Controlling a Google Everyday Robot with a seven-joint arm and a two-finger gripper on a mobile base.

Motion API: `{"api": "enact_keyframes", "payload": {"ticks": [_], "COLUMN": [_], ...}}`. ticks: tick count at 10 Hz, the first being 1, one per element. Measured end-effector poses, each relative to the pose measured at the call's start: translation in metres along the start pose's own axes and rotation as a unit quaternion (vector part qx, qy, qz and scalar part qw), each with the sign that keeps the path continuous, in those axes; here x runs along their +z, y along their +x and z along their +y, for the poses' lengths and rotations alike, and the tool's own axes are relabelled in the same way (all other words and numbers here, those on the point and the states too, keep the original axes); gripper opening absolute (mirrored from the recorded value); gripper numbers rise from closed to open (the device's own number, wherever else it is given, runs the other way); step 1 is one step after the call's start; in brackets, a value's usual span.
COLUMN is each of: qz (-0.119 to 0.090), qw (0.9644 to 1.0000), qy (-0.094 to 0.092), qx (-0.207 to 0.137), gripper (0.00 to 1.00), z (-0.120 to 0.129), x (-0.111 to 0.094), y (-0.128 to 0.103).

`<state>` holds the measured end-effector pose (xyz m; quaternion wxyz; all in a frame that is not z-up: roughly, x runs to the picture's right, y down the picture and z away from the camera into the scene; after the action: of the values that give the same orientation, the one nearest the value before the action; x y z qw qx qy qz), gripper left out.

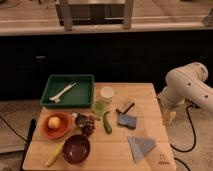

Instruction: Place towel in plastic cup

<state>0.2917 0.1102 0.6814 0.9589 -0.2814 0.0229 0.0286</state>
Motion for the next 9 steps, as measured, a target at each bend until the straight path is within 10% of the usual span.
{"api": "enact_keyframes", "payload": {"ticks": [9], "qz": [0.0], "qw": [1.0], "qy": [0.0], "qx": [0.0], "gripper": [0.8], "z": [0.0], "x": [0.0], "y": [0.0]}}
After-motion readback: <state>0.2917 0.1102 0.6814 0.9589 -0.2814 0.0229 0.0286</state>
